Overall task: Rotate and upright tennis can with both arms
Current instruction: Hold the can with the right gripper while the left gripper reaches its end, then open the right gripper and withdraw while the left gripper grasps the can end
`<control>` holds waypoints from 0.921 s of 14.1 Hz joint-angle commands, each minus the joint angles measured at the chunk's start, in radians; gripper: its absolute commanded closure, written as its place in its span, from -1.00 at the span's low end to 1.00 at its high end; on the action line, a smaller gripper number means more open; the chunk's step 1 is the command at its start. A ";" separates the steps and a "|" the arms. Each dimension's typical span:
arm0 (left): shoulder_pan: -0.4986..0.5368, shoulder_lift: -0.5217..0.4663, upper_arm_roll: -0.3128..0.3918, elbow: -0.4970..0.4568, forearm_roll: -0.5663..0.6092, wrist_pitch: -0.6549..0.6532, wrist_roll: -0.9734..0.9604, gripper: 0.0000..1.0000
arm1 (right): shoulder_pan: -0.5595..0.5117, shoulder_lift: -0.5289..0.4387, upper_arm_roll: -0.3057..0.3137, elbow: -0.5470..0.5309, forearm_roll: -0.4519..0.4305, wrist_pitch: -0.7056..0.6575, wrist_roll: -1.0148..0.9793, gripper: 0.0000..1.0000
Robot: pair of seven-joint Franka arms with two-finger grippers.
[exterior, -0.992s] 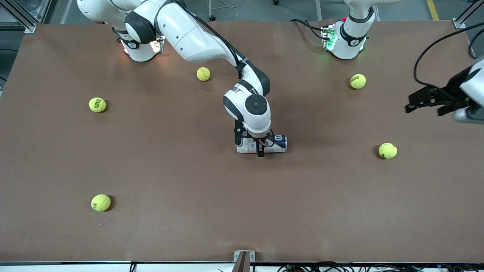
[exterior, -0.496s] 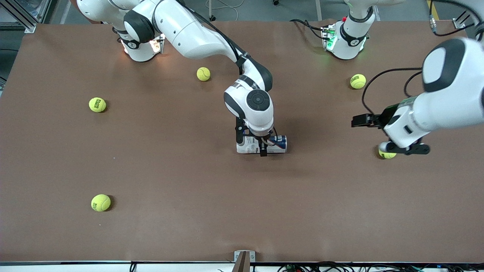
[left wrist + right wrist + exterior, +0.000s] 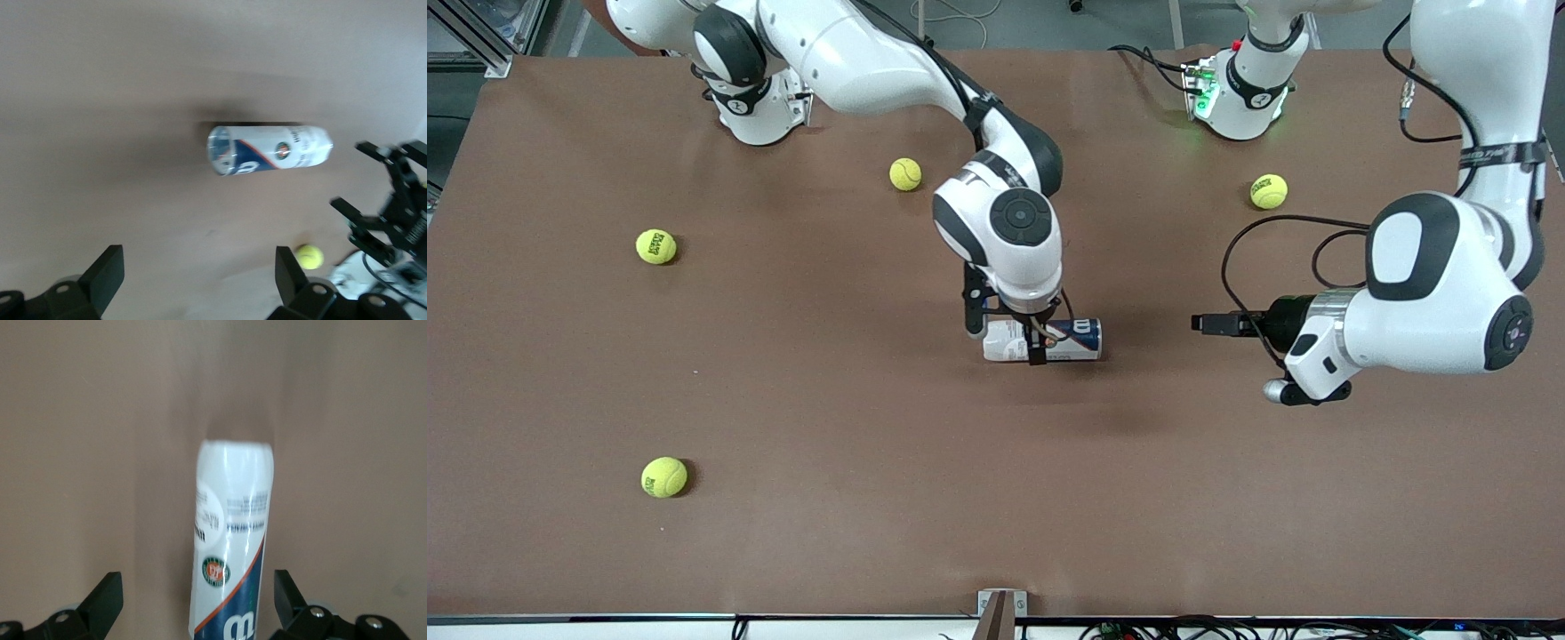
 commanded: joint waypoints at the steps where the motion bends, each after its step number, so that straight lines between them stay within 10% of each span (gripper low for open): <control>1: 0.004 -0.015 -0.005 -0.125 -0.147 0.126 0.073 -0.99 | -0.070 -0.079 0.014 -0.032 -0.002 -0.118 -0.216 -1.00; 13: -0.125 0.123 -0.011 -0.352 -0.678 0.470 0.637 -0.98 | -0.475 -0.505 0.003 -0.416 -0.093 -0.263 -1.529 -1.00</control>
